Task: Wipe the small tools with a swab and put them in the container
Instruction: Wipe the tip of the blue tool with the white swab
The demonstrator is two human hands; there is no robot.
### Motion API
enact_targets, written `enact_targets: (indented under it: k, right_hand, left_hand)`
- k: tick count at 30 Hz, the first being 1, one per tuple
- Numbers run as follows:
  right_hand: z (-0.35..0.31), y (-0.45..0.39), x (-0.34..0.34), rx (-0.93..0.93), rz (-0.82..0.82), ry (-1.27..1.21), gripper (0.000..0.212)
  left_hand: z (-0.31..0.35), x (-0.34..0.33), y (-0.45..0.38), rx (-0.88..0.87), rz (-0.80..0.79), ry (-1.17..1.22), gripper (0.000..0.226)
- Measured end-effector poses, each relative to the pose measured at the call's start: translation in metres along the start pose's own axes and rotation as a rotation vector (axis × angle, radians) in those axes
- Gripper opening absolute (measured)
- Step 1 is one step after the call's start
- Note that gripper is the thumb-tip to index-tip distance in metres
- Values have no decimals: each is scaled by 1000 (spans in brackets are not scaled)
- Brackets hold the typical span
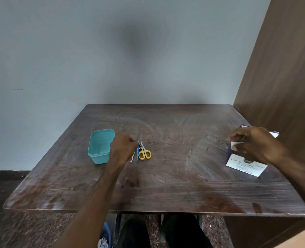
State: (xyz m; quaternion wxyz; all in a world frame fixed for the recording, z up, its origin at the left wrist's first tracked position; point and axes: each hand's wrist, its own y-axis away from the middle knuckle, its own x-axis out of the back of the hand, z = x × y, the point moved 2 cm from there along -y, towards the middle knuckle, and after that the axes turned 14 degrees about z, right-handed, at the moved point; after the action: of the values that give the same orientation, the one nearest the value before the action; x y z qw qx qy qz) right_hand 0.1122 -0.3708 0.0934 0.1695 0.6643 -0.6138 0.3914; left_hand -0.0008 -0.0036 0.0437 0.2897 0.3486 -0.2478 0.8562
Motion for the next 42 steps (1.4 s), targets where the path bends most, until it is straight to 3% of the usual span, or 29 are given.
enact_targets:
  k: [2,4,10,13,24,34,42]
  right_hand:
    - [-4,-3,-9,-11,-5,-170,26]
    - [-9,-8,-19,53,-19,-171,22]
    - [-35,-20,-69,10,-117,-427,9]
    - [-47,-29,-100,-8,-138,-525,17]
    - [-71,-63,-183,-173,-68,-823,10]
    - [-56,-74,-217,-230,3,-841,13]
    - [-52,-78,-219,-180,7,-712,13]
  left_hand:
    - [7,1,1,-4,-12,92,22]
    - [12,-1,3,-6,-42,170,25]
    - [18,-21,0,25,-128,406,24]
    - [21,-36,-6,22,-143,436,24]
    - [31,-69,-34,-174,-27,363,18]
    - [32,-102,-52,-217,-42,409,16]
    - [29,-109,-53,-282,0,411,12]
